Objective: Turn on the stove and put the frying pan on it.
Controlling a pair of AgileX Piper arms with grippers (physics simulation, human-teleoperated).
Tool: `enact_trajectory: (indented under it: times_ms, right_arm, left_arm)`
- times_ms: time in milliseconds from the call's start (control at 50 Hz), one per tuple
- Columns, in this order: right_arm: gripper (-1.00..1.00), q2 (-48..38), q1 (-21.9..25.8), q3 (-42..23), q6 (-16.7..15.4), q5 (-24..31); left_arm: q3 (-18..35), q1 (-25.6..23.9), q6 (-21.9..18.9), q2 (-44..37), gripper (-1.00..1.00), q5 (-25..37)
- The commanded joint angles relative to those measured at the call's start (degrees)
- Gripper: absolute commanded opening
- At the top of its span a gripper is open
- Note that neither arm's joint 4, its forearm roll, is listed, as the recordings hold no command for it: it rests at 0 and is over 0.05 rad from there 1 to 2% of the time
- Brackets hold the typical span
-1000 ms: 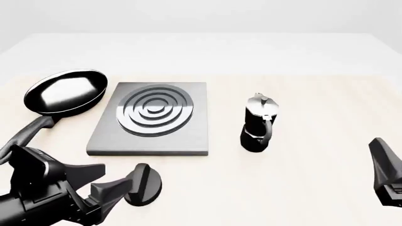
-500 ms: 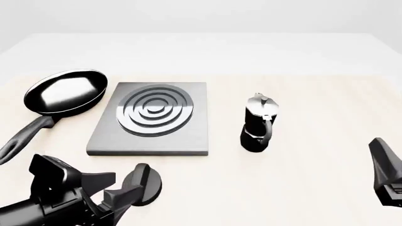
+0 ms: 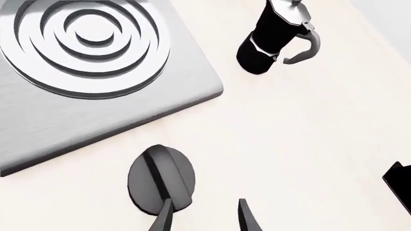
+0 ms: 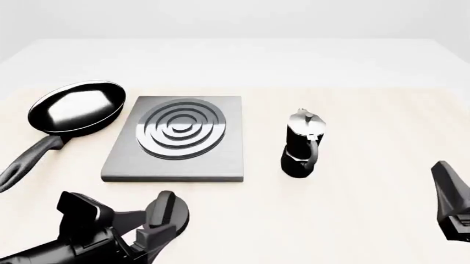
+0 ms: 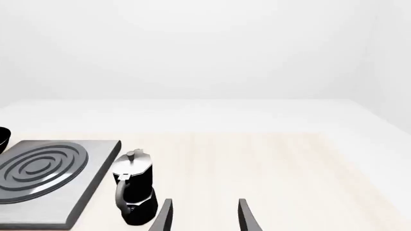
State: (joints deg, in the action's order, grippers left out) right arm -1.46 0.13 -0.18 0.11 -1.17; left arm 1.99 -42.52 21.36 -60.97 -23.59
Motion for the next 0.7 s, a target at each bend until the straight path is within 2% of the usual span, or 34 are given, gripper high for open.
enact_trajectory:
  times_ms: [20,440,700]
  right_arm:
    - [1.00,0.00,0.00,0.00,-0.01,0.00]
    - [1.00,0.02,-0.01,0.00,0.00,0.01]
    - [1.00,0.00,-0.02,0.00,0.00,0.00]
  left_arm:
    - [-1.67,-0.49,1.46,-8.62,1.00,-9.76]
    - [-1.78,-1.09,2.39,-19.63,1.00,-20.97]
    - [-1.52,-2.27,3.18,-22.63,1.00,-24.34]
